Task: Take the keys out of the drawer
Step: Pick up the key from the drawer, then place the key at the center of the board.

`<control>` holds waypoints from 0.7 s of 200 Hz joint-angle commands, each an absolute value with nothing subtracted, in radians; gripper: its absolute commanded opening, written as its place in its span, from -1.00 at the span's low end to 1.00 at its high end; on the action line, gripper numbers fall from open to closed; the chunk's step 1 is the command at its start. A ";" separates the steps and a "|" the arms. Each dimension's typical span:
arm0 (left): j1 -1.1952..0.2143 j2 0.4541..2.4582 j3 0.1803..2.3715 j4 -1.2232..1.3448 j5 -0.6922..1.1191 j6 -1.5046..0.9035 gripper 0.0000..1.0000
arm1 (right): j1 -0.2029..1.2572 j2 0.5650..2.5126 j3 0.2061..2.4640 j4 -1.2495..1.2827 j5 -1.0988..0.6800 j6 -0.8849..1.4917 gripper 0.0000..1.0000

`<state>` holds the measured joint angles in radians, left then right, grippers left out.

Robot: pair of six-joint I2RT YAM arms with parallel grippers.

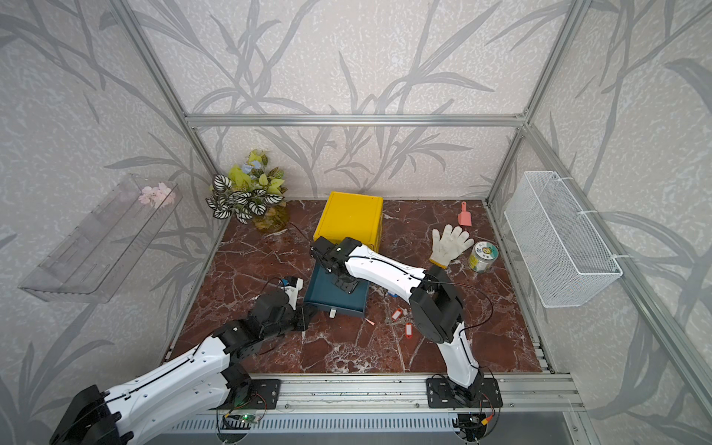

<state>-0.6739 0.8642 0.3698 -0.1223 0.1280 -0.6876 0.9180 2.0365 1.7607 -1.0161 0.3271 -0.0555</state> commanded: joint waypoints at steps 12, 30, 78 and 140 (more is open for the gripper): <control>-0.661 0.887 0.427 -0.043 0.104 -0.645 -0.92 | 0.923 1.914 1.713 -0.980 0.276 -0.040 -1.00; -0.650 0.891 0.440 -0.039 0.099 -0.631 -0.91 | 0.926 1.856 1.680 -0.964 0.248 -0.036 -1.00; -0.628 0.925 0.461 -0.004 0.114 -0.615 -0.90 | 0.927 1.683 1.623 -0.941 0.254 -0.002 -1.00; -0.624 1.033 0.537 0.043 0.155 -0.598 -0.88 | 0.841 1.436 1.496 -0.964 0.319 0.097 -1.00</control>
<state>-0.6323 0.9981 0.4717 -0.0296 0.1425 -0.6258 0.8936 1.5223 1.5471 -0.9379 0.2893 0.0277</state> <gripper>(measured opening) 0.059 0.045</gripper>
